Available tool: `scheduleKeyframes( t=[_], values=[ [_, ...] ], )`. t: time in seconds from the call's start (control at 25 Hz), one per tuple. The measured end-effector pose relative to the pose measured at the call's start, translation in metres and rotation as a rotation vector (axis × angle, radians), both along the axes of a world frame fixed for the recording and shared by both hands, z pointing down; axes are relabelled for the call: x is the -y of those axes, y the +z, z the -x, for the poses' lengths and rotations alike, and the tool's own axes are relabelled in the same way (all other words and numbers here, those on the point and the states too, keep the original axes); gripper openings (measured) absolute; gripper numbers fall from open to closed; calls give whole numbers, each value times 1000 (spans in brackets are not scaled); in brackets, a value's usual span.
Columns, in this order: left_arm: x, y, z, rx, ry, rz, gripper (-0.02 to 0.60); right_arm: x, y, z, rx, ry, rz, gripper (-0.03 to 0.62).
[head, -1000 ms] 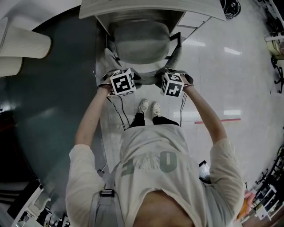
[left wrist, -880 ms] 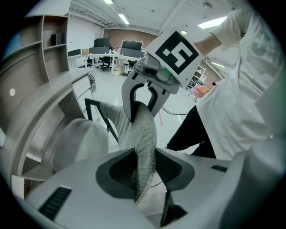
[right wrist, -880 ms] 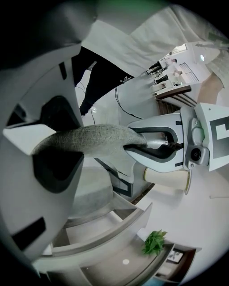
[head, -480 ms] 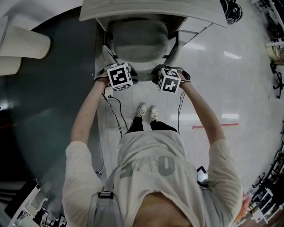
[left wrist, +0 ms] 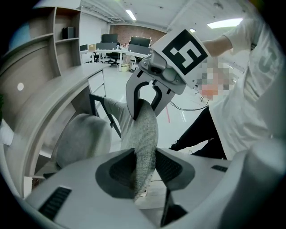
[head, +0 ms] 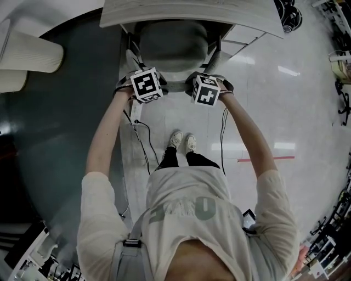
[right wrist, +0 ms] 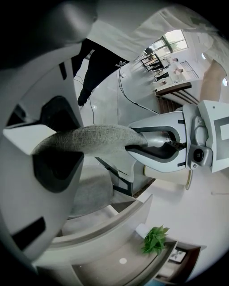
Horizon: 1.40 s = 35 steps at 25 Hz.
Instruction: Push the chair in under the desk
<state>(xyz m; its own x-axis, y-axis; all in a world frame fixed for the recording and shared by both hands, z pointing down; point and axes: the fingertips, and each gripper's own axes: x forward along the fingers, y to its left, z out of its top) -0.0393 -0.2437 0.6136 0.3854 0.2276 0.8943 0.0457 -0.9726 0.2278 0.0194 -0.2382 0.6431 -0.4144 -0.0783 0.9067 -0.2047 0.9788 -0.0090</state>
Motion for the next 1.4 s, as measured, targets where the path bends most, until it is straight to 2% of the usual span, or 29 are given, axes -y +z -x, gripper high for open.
scheduleKeyframes(
  t=[0.4,0.8,1.08,1.2,1.4],
  values=[
    [36,1,3,37,-2,-14,147,38,1,2,-18,12,-15,120],
    [75,1,8,68,-59,-53,147,74,-2,7,-13,17,-24,120],
    [109,1,14,68,-108,-143,146,105,-1,13,-37,9,-57,114],
    [114,1,11,51,-116,-147,146,110,0,10,-77,-29,-49,112],
    [117,1,4,45,-91,-152,147,114,0,3,-79,-25,-61,112]
  ],
)
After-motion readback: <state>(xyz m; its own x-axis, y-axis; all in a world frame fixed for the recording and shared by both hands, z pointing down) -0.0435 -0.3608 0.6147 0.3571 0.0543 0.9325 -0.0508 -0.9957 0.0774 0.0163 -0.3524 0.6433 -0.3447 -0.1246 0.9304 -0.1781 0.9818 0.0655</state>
